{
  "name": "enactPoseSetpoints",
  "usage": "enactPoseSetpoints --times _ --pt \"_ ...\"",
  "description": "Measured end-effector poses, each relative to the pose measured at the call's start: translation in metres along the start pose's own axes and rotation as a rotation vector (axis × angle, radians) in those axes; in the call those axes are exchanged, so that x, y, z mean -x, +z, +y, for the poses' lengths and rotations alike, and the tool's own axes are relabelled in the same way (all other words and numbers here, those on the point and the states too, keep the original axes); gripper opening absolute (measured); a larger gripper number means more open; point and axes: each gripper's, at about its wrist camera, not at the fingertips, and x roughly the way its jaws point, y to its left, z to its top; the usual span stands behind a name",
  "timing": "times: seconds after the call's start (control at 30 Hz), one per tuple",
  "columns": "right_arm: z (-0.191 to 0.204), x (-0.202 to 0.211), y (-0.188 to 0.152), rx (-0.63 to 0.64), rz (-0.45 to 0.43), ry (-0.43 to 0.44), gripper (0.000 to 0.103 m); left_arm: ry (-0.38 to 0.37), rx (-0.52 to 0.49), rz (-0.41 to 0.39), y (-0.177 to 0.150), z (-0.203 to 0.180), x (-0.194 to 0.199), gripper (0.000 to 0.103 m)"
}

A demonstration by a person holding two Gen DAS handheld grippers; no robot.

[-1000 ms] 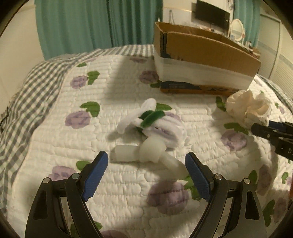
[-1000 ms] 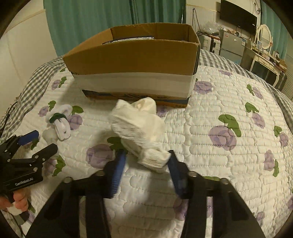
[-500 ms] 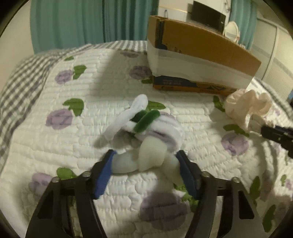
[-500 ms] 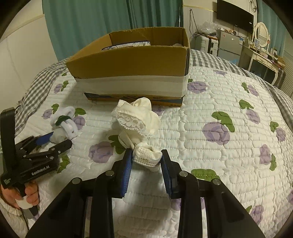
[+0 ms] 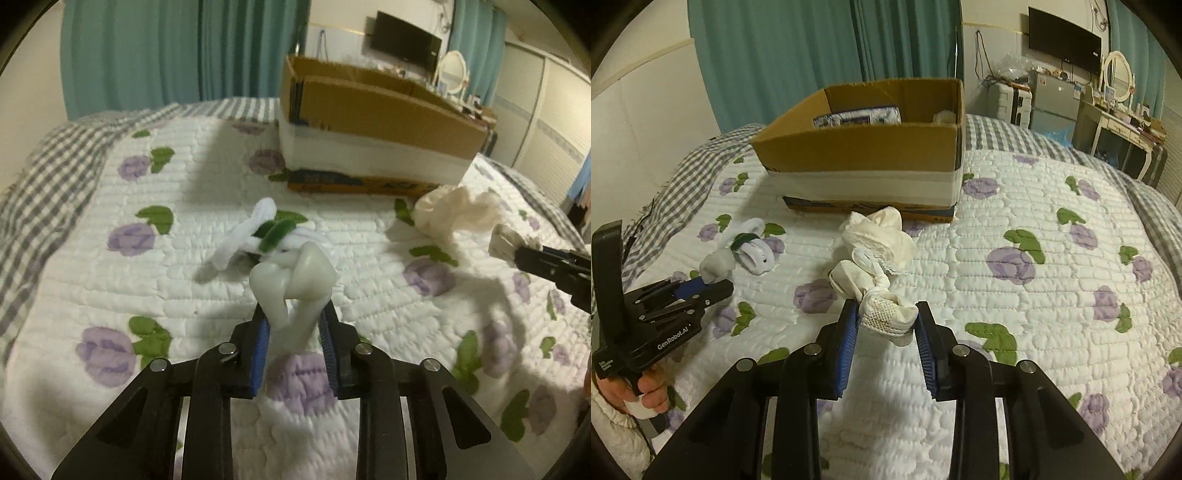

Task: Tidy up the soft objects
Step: 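Carry both items into the cardboard box and open both tools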

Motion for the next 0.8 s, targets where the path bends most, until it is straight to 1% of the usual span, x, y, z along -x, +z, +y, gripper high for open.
enactPoseSetpoints --times 0.03,0.13,0.23,0.37,0.47,0.53,0.63,0.67,0.8 --pt "0.001 0.005 0.0 0.003 -0.006 0.0 0.031 0.003 -0.003 -0.01 0.0 -0.001 0.005 0.007" --pt "0.005 0.021 -0.001 0.005 -0.029 0.008 0.031 -0.005 0.004 -0.04 0.006 0.001 0.019 0.007" --pt "0.009 0.036 0.0 0.014 -0.055 0.008 0.031 -0.046 0.0 -0.076 0.007 0.0 0.034 0.006" --pt "0.007 0.048 0.0 -0.002 -0.077 0.015 0.031 -0.058 0.009 -0.067 0.009 0.002 0.033 0.006" --pt "0.006 0.056 0.003 0.0 -0.09 0.018 0.031 -0.061 0.01 -0.1 0.014 -0.001 0.046 0.006" --pt "0.007 0.064 0.012 0.009 -0.111 0.026 0.031 -0.062 0.0 -0.137 0.02 -0.006 0.06 0.006" --pt "0.011 0.076 0.035 0.04 -0.158 0.027 0.031 -0.1 -0.03 -0.208 0.039 -0.016 0.083 0.006" --pt "0.013 0.079 0.044 0.051 -0.172 0.027 0.031 -0.116 -0.051 -0.232 0.048 -0.021 0.091 0.006" --pt "0.014 0.088 0.088 0.09 -0.229 0.024 0.031 -0.134 -0.117 -0.307 0.085 -0.038 0.107 0.006"
